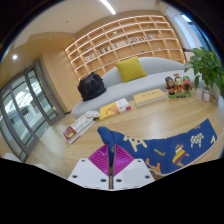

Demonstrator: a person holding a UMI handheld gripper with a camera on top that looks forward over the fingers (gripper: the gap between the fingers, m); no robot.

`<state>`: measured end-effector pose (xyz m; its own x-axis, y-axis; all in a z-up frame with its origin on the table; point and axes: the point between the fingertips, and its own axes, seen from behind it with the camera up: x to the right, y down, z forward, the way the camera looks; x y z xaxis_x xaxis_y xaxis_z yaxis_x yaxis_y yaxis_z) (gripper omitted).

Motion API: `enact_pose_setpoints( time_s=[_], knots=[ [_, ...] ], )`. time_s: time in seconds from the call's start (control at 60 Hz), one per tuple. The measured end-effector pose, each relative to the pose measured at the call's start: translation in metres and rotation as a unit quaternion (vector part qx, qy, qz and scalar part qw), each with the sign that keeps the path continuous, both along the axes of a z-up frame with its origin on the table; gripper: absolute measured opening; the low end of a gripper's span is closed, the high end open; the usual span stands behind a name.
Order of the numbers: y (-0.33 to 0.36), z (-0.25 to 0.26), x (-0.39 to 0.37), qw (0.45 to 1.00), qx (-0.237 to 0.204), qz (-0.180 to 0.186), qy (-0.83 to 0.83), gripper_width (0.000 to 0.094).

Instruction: Fold towel

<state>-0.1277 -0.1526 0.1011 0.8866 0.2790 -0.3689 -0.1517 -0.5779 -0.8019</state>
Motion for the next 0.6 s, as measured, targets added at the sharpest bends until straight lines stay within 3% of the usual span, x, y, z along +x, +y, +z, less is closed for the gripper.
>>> enact_pose_setpoints(
  time_s=[0.117,0.267,0.5,0.55,0.6],
  knots=[
    [0.010,0.061,0.011,0.998,0.026,-0.001,0.054,0.0031],
    [0.041,0.085,0.088,0.997,0.052,-0.052,0.028,0.0031],
    [0.069,0.014,0.246,0.987,0.018,-0.136,-0.080,0.0034],
    [0.072,-0.009,0.278,0.983,0.007,-0.150,-0.108,0.0071],
    [0.072,-0.028,0.306,0.977,-0.004,-0.165,-0.136,0.0176]
  ],
)
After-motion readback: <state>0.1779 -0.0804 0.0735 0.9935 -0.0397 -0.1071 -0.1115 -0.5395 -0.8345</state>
